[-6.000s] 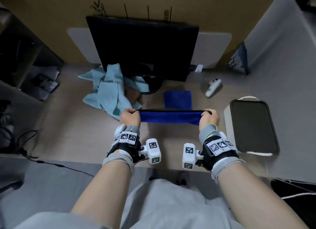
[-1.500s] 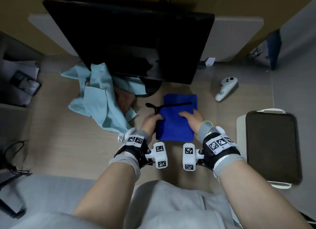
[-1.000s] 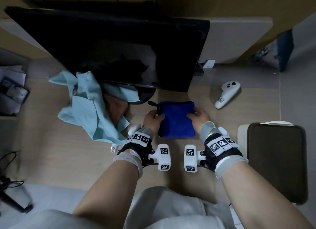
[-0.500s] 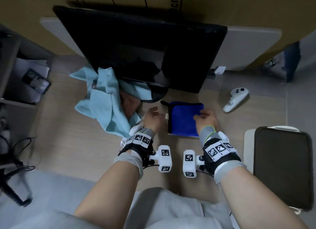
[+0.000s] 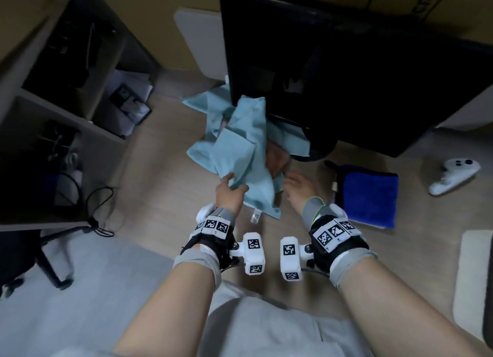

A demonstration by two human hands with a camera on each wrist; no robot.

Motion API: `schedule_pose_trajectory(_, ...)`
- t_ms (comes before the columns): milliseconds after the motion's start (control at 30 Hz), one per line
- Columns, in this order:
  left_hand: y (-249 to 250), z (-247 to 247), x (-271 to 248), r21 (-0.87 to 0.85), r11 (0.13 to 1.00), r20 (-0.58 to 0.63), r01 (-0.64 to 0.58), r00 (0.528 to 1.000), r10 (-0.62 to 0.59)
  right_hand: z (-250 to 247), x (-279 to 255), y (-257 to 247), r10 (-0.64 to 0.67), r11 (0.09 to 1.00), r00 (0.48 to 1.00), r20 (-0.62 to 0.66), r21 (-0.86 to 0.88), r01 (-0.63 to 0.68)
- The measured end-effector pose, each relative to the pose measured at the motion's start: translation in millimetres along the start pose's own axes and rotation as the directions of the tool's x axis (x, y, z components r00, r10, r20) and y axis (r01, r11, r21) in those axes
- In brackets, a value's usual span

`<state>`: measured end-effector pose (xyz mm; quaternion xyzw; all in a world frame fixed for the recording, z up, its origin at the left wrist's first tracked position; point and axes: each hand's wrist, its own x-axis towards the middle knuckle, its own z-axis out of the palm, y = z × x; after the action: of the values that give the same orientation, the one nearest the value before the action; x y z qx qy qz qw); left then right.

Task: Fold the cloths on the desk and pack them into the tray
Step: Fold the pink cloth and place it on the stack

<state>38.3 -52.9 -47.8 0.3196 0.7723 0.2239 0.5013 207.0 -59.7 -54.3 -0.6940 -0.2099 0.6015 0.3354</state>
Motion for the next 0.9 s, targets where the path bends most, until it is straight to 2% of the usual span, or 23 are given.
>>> schedule_pose_trajectory(133, -4.8, -53.8, 32.4, -0.043, 0.999, 0.089, 0.034, 0.996, -0.030, 77.1, -1.0, -15.6, -0.047, 0.990, 0.999, 0.005, -0.135, 0.048)
schedule_pose_trajectory(167, -6.1, -66.2, 41.9, -0.064, 0.997, 0.116, 0.035, 0.993, -0.028, 95.5, -4.7, -25.5, -0.044, 0.991, 0.998, 0.036, -0.125, 0.049)
schedule_pose_trajectory(267, -1.7, -98.9, 62.3, -0.210, 0.975, 0.216, 0.073, 0.976, -0.026, 147.4, -9.8, -51.2, -0.015, 0.991, 0.963, 0.270, -0.125, 0.051)
schedule_pose_trajectory(333, 1.7, -112.8, 72.6, -0.246, 0.968, 0.198, 0.058, 0.980, -0.008, 166.4, -12.1, -64.2, -0.010, 0.993, 0.953, 0.304, -0.108, 0.045)
schedule_pose_trajectory(400, 5.8, -126.1, 92.8, -0.126, 0.992, 0.075, 0.004, 0.997, 0.005, 171.5, -3.8, -76.8, -0.005, 0.997, 0.988, 0.152, -0.072, 0.016)
schedule_pose_trajectory(433, 4.1, -128.9, 99.3, -0.057, 0.998, 0.007, -0.007, 1.000, 0.008, 163.9, 1.6, -77.4, -0.018, 0.991, 0.998, 0.056, -0.133, 0.025)
schedule_pose_trajectory(467, 5.1, -131.4, 104.1, -0.007, 1.000, -0.038, 0.002, 0.999, -0.002, 154.8, 10.3, -75.3, -0.049, 0.955, 0.998, -0.030, -0.293, 0.038)
schedule_pose_trajectory(500, 3.3, -132.5, 113.0, 0.027, 0.999, -0.053, 0.020, 0.998, -0.018, 145.5, 20.0, -69.3, -0.057, 0.862, 0.994, -0.094, -0.507, 0.001)
schedule_pose_trajectory(533, 5.8, -132.1, 119.0, 0.045, 0.998, -0.058, 0.043, 0.998, -0.040, 136.9, 28.8, -62.7, -0.057, 0.759, 0.984, -0.171, -0.647, -0.068)
schedule_pose_trajectory(567, 4.2, -131.5, 124.9, 0.057, 0.997, -0.073, 0.061, 0.996, -0.057, 131.8, 35.7, -54.9, -0.021, 0.702, 0.971, -0.239, -0.695, -0.156)
schedule_pose_trajectory(633, 6.2, -131.6, 132.2, 0.068, 0.993, -0.123, 0.097, 0.988, -0.088, 127.4, 43.1, -37.7, 0.067, 0.670, 0.959, -0.274, -0.701, -0.247)
schedule_pose_trajectory(700, 7.3, -139.5, 143.3, 0.058, 0.989, -0.188, 0.139, 0.974, -0.126, 132.5, 44.0, -29.3, 0.121, 0.659, 0.968, -0.218, -0.712, -0.242)
schedule_pose_trajectory(767, 4.1, -149.4, 151.9, 0.019, 0.985, -0.253, 0.170, 0.954, -0.160, 134.4, 44.2, -23.1, 0.099, 0.683, 0.971, -0.219, -0.694, -0.227)
schedule_pose_trajectory(833, 3.5, -153.5, 151.8, 0.043, 0.984, -0.271, 0.175, 0.950, -0.158, 136.7, 38.4, -23.9, 0.030, 0.784, 0.968, -0.249, -0.595, -0.178)
schedule_pose_trajectory(900, 8.2, -148.1, 144.5, 0.069, 0.986, -0.244, 0.152, 0.961, -0.131, 137.9, 27.8, -33.9, -0.032, 0.907, 0.955, -0.293, -0.410, -0.095)
